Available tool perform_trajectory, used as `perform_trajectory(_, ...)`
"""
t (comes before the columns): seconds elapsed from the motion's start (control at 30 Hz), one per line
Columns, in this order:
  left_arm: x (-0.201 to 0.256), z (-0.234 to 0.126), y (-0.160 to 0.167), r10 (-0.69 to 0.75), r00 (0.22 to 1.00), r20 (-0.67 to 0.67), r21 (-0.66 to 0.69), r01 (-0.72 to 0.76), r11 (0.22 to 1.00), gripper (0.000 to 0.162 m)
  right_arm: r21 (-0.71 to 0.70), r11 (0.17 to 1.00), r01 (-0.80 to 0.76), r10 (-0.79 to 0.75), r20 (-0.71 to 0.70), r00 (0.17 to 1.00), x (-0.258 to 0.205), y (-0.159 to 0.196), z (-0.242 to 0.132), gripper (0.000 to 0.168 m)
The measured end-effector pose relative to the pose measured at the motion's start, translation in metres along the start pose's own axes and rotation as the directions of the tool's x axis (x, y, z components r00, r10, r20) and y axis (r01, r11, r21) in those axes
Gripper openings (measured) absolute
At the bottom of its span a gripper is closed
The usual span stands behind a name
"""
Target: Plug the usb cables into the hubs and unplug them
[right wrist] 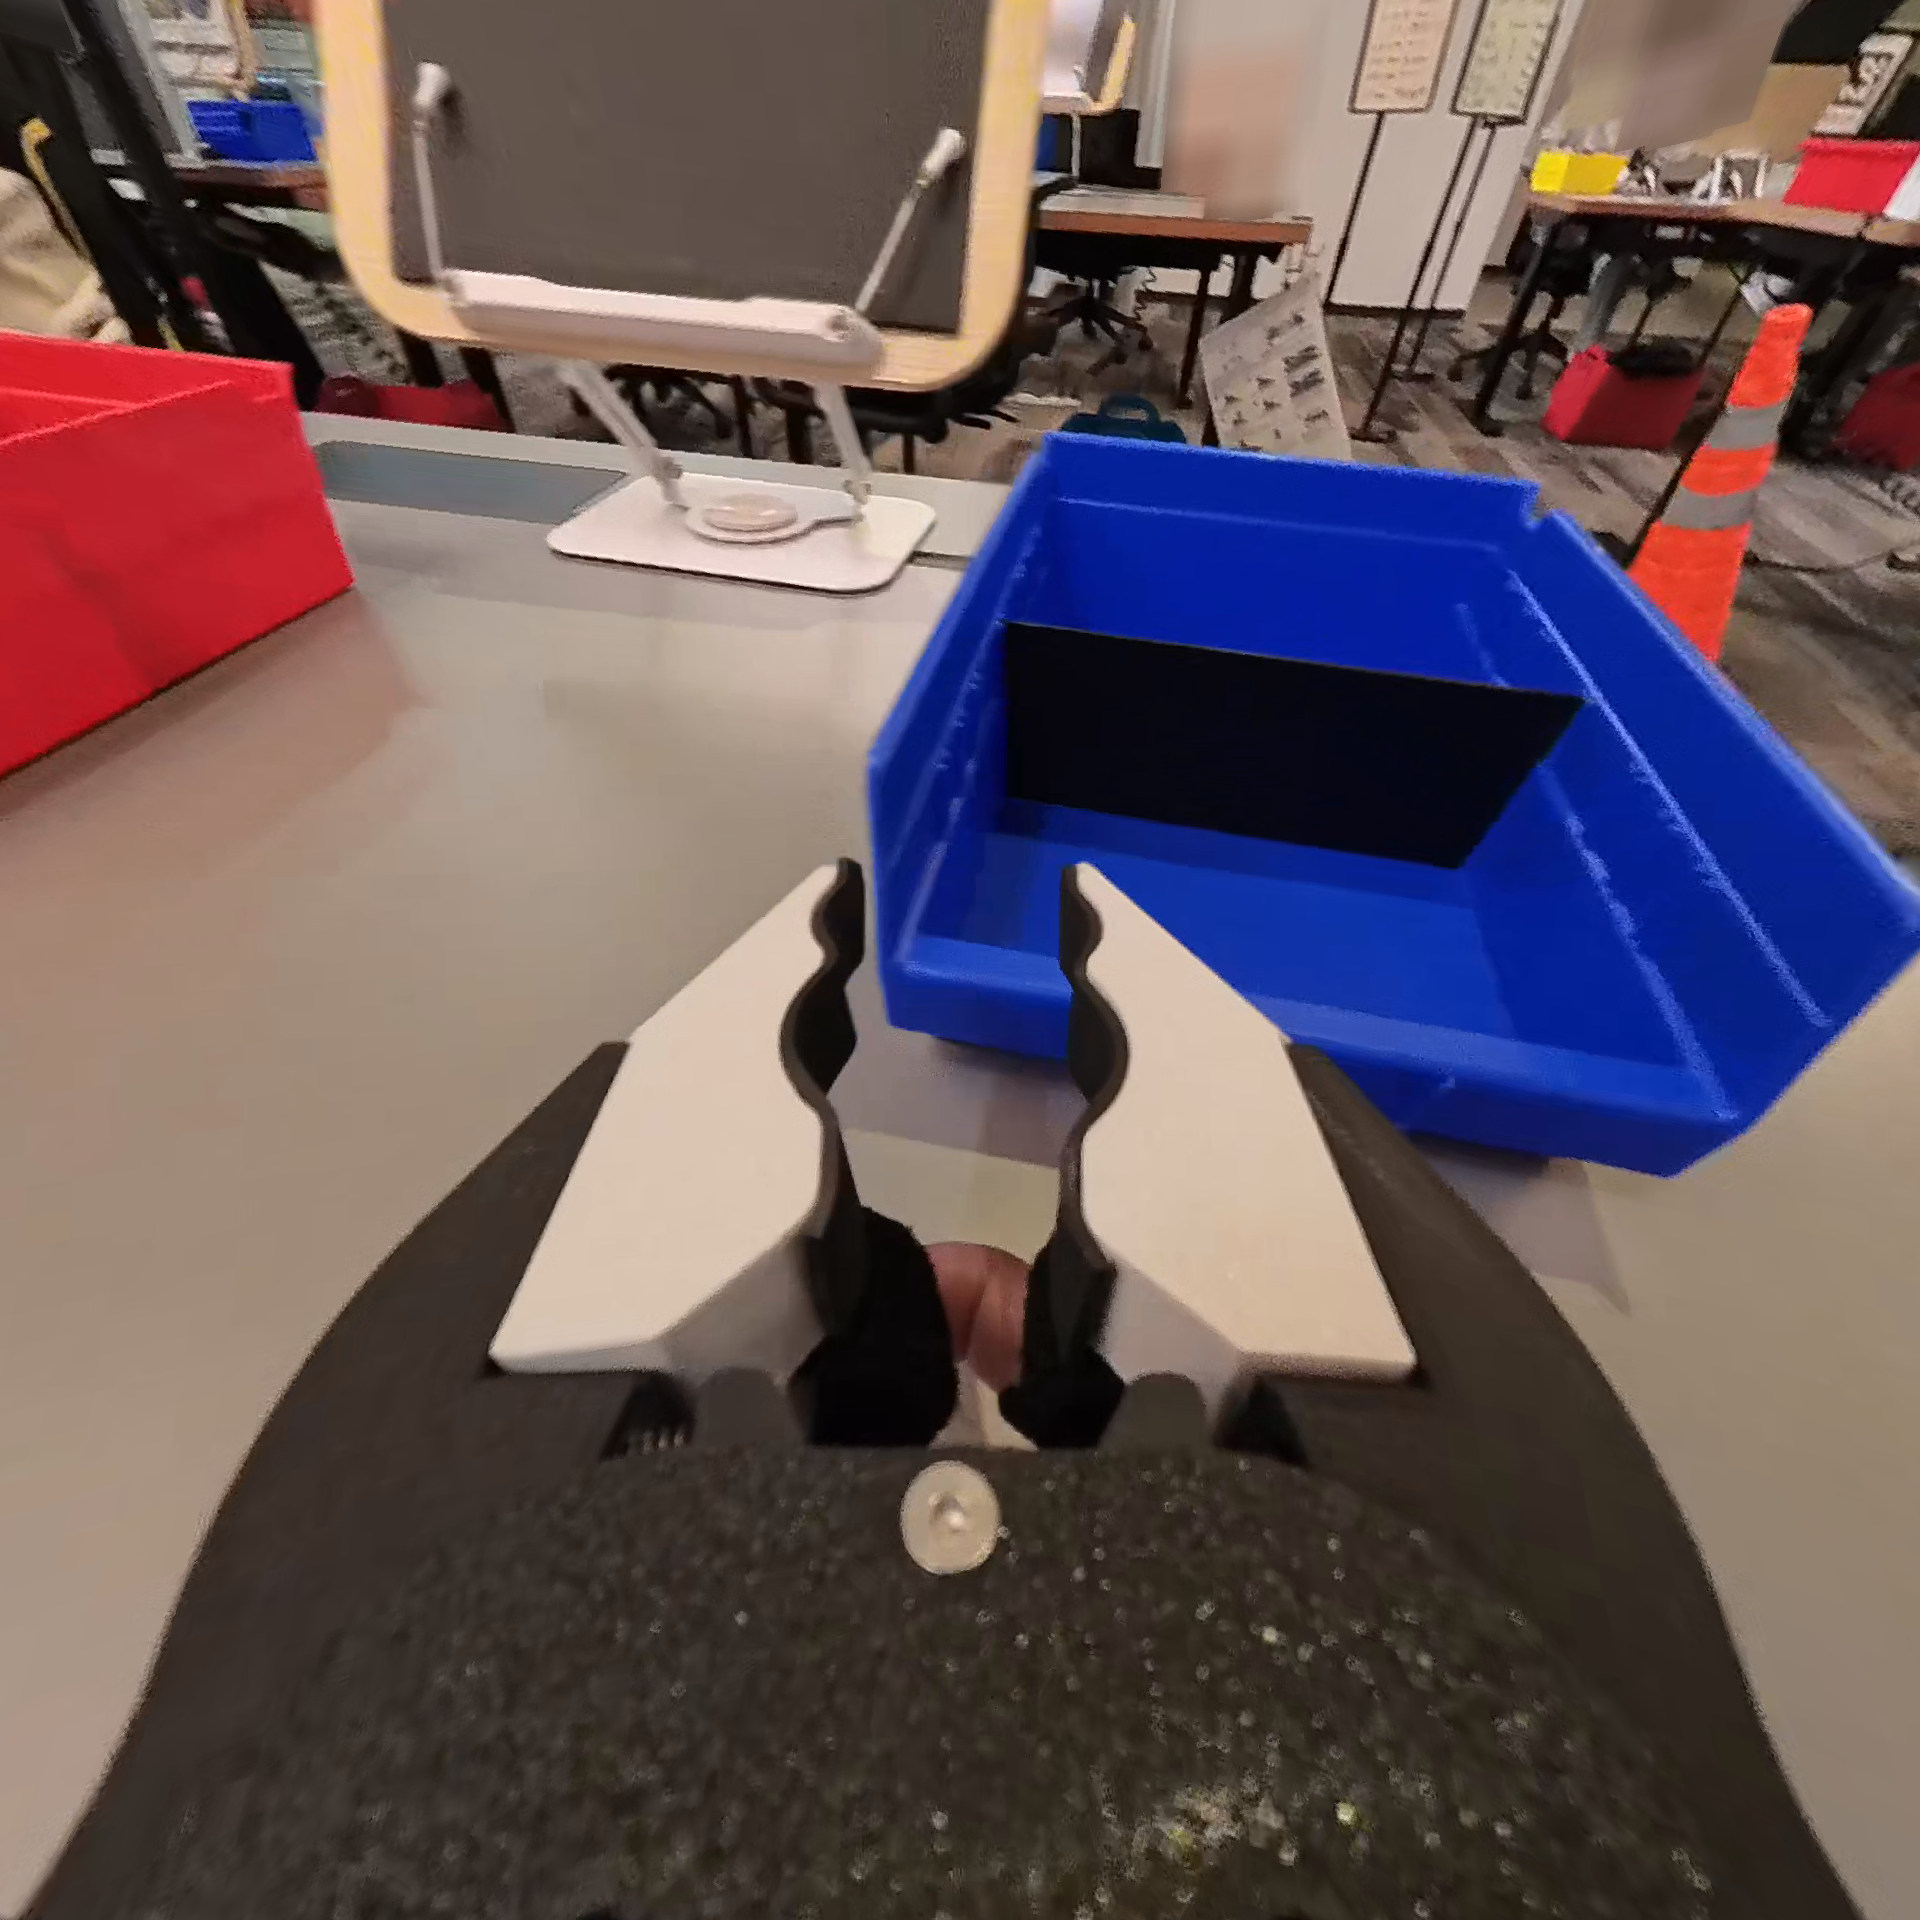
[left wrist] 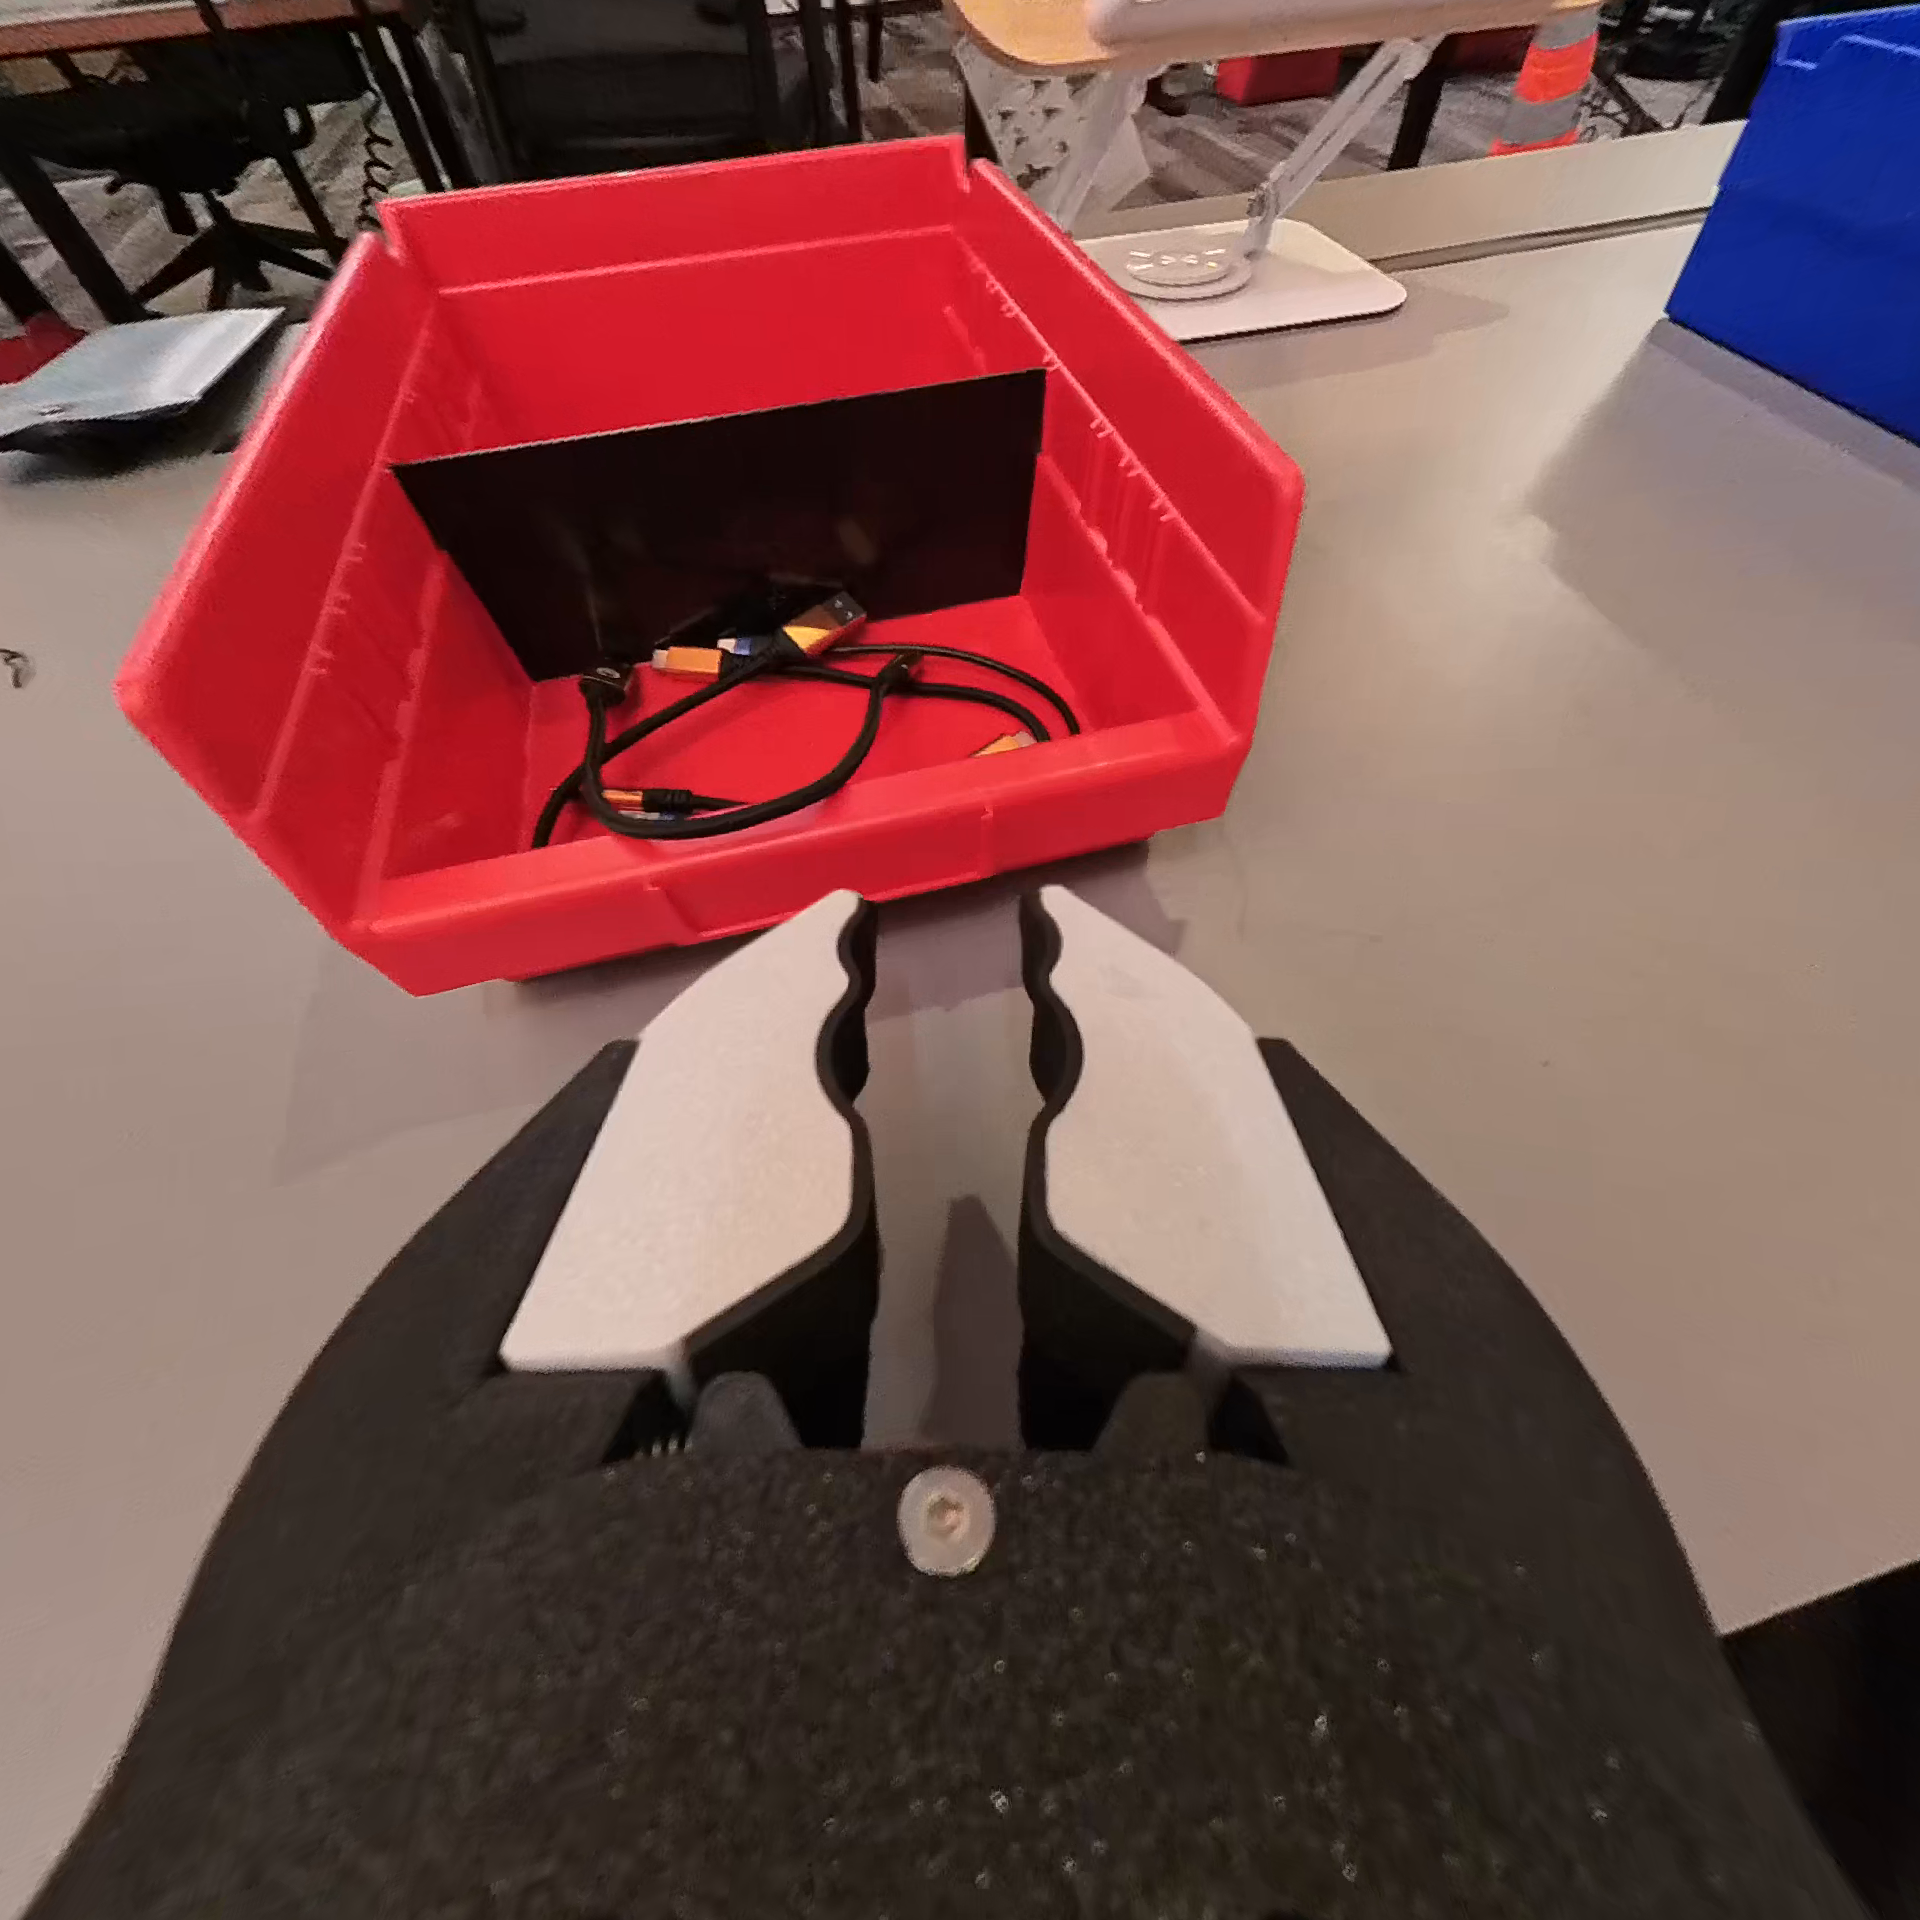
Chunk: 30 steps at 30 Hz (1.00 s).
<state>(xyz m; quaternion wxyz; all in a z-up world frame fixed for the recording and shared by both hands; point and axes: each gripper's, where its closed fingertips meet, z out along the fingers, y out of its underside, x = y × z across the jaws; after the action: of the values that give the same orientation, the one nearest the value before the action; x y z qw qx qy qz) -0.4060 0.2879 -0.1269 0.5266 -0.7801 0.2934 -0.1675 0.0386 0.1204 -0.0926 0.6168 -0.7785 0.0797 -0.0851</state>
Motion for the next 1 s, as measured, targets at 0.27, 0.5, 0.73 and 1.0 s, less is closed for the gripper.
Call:
perform_trajectory(0.27,0.020,0.000,-0.004,-0.024,0.990,-0.138,-0.054,0.016,0.998,0.036,0.017,0.999,0.044,-0.047,0.250,0.967,-0.095,0.002,0.001,0.037)
perform_trajectory(0.5,-0.004,-0.003,-0.029,0.038,0.977,-0.211,-0.245,-0.090,0.965,0.056,-0.020,0.997,0.078,-0.069,0.309,0.949,-0.117,0.014,0.020,0.037)
perform_trajectory(0.73,-0.051,0.030,-0.011,0.059,0.998,-0.003,-0.377,-0.055,0.925,0.065,-0.070,0.997,0.017,0.008,0.335,0.942,-0.118,0.018,0.040,0.038)
perform_trajectory(1.0,-0.057,0.050,0.002,-0.091,0.991,0.103,-0.414,0.125,0.902,0.012,-0.077,0.997,0.008,0.023,0.390,0.920,-0.131,0.017,0.047,0.038)
